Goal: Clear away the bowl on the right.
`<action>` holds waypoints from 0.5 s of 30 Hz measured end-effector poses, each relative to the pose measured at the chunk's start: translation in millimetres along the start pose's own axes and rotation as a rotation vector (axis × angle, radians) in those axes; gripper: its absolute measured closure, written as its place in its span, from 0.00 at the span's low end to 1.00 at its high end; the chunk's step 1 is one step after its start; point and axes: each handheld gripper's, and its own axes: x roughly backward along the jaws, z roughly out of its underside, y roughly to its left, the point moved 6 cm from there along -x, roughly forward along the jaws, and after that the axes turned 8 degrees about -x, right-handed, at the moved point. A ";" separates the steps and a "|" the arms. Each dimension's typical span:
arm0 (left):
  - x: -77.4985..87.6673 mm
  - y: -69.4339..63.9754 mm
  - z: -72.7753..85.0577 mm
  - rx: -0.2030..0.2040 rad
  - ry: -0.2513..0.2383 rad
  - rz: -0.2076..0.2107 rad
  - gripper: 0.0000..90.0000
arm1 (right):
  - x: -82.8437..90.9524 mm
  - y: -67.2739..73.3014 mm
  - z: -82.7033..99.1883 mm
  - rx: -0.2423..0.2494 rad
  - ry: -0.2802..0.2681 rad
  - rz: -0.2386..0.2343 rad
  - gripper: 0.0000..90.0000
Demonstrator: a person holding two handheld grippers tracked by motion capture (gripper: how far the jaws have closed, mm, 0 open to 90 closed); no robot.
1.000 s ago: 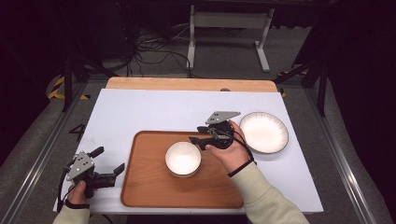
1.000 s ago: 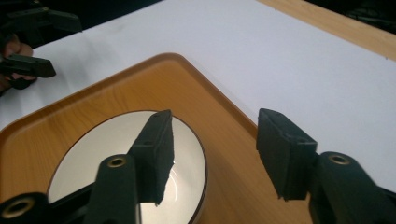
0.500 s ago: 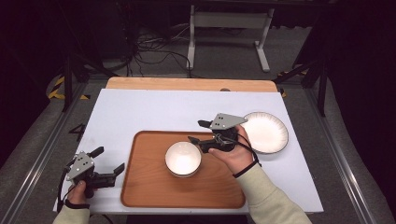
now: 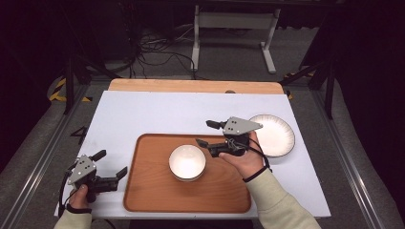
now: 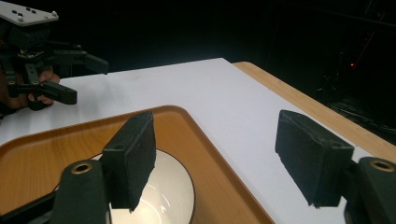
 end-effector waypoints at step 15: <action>0.0 -0.1 0.0 0.000 0.000 0.000 0.00 | 37.3 -15.5 7.5 -0.026 -0.015 0.041 0.33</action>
